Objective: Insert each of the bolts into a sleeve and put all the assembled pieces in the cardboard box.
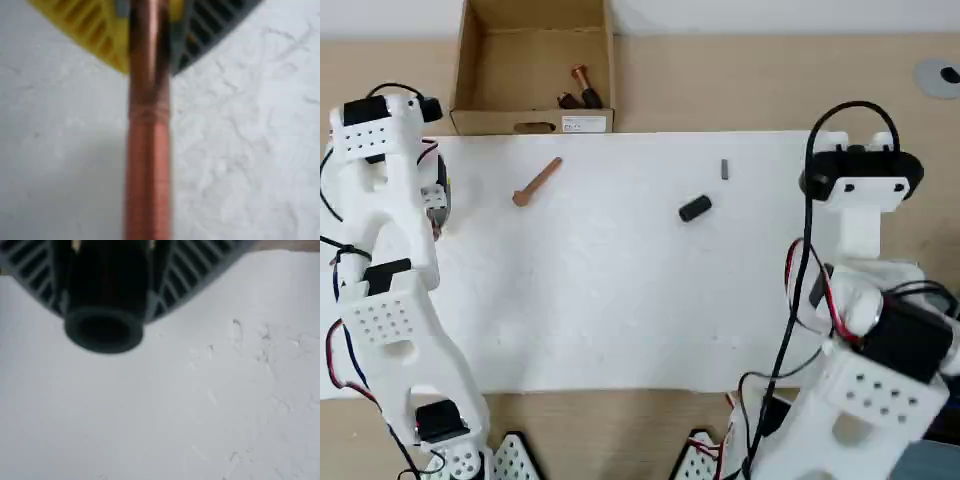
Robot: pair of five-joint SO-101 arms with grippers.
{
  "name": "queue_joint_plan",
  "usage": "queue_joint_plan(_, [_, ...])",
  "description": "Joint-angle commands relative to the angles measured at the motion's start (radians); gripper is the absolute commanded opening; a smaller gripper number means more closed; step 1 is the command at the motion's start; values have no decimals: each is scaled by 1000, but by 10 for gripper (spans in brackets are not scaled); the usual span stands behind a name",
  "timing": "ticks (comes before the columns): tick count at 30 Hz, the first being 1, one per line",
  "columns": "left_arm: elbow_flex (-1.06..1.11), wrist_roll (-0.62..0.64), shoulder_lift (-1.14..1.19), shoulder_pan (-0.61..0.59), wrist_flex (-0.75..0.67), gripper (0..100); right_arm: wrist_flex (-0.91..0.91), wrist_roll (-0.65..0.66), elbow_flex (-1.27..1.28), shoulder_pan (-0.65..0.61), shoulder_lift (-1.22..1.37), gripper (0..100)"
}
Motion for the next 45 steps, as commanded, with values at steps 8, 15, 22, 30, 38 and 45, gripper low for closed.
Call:
queue_joint_plan(8, [-26, 657, -77, 5, 21, 3, 15, 8, 76, 4, -140, 12])
queue_joint_plan(15, [92, 1096, -77, 8, 21, 4, 15, 6, 76, 4, -170, 12])
queue_joint_plan(22, [124, 1395, -77, 5, 21, 5, 15, 3, 76, 4, -188, 12])
queue_joint_plan(30, [103, 1631, -77, -6, 21, 5, 17, 3, 76, 5, -188, 12])
queue_joint_plan(38, [94, 1662, -77, -17, 21, 7, 17, 2, 76, 5, -188, 12])
queue_joint_plan(45, [66, 1662, -73, -23, 21, 112, 17, 2, 76, 5, -188, 12])
